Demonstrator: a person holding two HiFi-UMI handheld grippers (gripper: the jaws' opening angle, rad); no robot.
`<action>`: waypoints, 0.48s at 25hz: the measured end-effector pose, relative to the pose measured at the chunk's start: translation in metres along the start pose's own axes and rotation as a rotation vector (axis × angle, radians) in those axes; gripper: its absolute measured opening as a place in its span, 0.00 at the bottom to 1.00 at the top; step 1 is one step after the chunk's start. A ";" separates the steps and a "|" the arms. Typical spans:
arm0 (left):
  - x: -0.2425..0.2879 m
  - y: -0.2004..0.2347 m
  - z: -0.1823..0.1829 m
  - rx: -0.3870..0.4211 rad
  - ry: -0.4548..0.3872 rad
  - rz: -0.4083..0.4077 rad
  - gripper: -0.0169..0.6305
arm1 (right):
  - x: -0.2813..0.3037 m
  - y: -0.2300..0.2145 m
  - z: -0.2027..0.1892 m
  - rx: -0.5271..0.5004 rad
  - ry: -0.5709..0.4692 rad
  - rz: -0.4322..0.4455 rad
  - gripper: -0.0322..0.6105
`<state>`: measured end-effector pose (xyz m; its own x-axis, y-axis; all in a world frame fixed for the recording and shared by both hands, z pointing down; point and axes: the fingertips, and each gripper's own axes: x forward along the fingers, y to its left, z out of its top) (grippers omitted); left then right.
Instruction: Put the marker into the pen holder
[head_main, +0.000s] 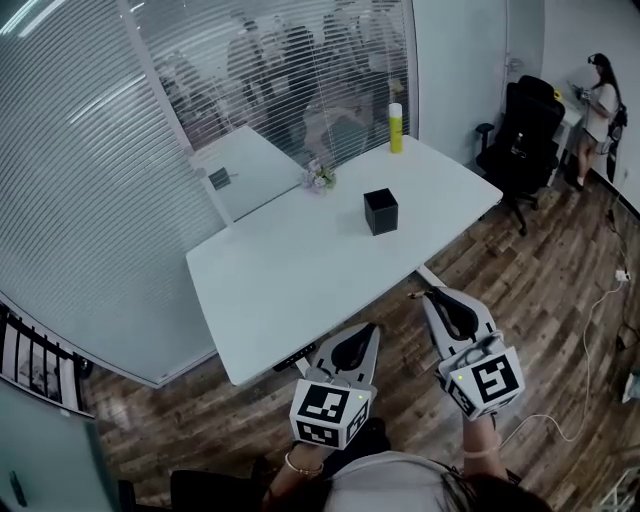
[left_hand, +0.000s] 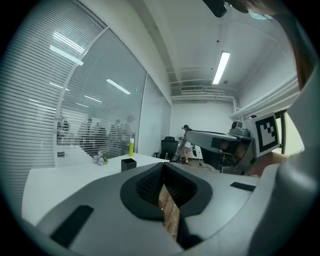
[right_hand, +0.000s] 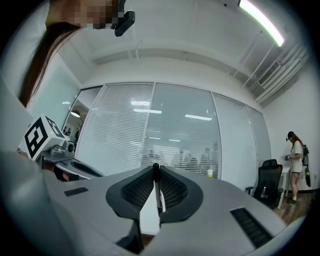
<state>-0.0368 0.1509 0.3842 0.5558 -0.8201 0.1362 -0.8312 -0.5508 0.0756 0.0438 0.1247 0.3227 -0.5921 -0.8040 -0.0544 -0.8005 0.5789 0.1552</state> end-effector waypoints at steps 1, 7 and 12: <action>0.005 0.004 0.002 0.001 -0.002 -0.004 0.06 | 0.005 -0.002 0.000 -0.003 0.001 -0.002 0.14; 0.026 0.025 0.010 -0.001 -0.012 -0.029 0.06 | 0.034 -0.013 0.003 -0.004 -0.002 -0.016 0.14; 0.038 0.038 0.010 -0.009 -0.009 -0.052 0.06 | 0.053 -0.017 0.001 0.006 -0.002 -0.026 0.14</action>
<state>-0.0470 0.0970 0.3828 0.5984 -0.7918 0.1226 -0.8012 -0.5914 0.0909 0.0259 0.0726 0.3166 -0.5716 -0.8184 -0.0600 -0.8159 0.5589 0.1482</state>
